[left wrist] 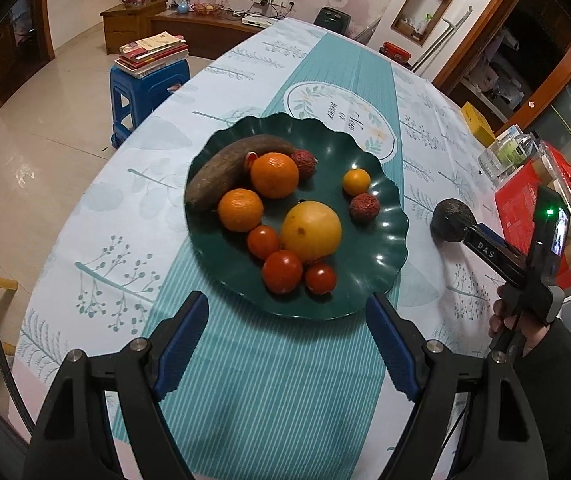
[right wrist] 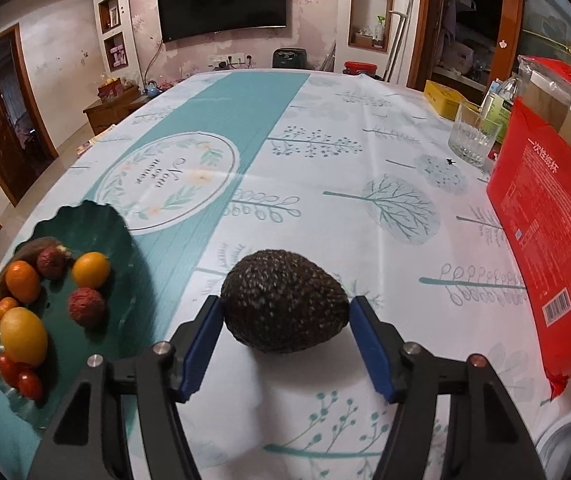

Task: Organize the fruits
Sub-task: 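Lift the avocado with the right tool and carry it toward the plate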

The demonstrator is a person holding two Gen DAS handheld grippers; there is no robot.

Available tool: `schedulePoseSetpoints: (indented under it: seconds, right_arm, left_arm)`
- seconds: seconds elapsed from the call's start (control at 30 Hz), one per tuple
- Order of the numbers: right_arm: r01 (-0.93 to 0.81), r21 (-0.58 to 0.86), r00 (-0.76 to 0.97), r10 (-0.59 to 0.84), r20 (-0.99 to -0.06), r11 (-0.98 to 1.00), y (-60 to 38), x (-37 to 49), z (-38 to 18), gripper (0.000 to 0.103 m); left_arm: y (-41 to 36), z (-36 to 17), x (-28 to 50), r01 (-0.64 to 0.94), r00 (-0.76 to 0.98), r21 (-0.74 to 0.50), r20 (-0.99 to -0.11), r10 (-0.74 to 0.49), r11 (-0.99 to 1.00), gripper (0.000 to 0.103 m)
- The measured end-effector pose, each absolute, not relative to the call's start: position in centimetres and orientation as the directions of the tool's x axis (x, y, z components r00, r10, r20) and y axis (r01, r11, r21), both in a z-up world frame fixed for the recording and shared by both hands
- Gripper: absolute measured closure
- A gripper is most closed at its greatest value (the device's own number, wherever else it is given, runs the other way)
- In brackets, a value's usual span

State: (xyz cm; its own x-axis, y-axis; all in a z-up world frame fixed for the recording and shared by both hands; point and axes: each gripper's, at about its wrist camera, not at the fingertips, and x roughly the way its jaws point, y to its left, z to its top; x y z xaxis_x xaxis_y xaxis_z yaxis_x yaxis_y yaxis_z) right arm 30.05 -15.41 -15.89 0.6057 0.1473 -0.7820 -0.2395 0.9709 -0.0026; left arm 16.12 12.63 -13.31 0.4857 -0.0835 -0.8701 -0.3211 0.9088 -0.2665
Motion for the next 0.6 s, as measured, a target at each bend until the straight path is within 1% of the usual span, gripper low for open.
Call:
schedulePoseSetpoints:
  seconds: [0.03,0.07,0.1,0.17,0.3,0.33,0.37,0.43,0.53,0.6]
  right_arm:
    - [-0.242,-0.004,0.625,0.152,-0.766,0.97,-15.4,29.7,-15.4,0.065]
    - [-0.242,-0.021,0.641,0.143,-0.754,0.97,-15.2,29.4,-14.7,0.081]
    - [-0.257,-0.015,0.628,0.155,-0.763,0.966,-15.1,29.4,-14.4,0.101]
    - [-0.267,0.021,0.6,0.183,-0.779,0.964,-15.0,29.7,-14.4,0.101]
    - [-0.277,0.009,0.601,0.181,-0.779,0.961,-14.6,29.5,-14.2,0.101]
    - [-0.276,0.02,0.598,0.187,-0.78,0.961,-14.6,29.7,-14.0,0.098]
    - [-0.272,0.038,0.59,0.198,-0.783,0.962,-14.7,29.9,-14.0,0.095]
    - [-0.259,0.076,0.581,0.218,-0.784,0.963,-14.8,30.3,-14.0,0.077]
    - [-0.234,0.104,0.593,0.226,-0.772,0.967,-15.1,31.0,-13.8,0.062]
    - [-0.229,0.117,0.59,0.233,-0.773,0.966,-15.1,31.4,-13.9,0.058]
  left_arm:
    - [12.8,-13.2,16.0,-0.322,0.488,-0.267,-0.869,-0.082,0.908,0.023]
    - [13.0,-13.1,15.8,-0.323,0.491,-0.267,-0.868,-0.081,0.908,0.023]
    - [13.2,-13.0,15.6,-0.323,0.492,-0.269,-0.867,-0.081,0.907,0.023]
    - [13.4,-13.0,15.5,-0.321,0.494,-0.27,-0.866,-0.083,0.908,0.023]
    - [13.5,-12.8,15.4,-0.312,0.496,-0.265,-0.864,-0.081,0.912,0.023]
    - [13.6,-12.8,15.4,-0.312,0.495,-0.264,-0.865,-0.081,0.912,0.023]
    - [13.6,-12.9,15.4,-0.315,0.493,-0.264,-0.866,-0.081,0.912,0.023]
    - [13.7,-13.0,15.4,-0.318,0.491,-0.265,-0.867,-0.081,0.91,0.023]
    - [13.7,-13.3,15.3,-0.318,0.485,-0.26,-0.871,-0.079,0.912,0.023]
    - [13.7,-13.6,15.4,-0.314,0.478,-0.257,-0.875,-0.082,0.914,0.023]
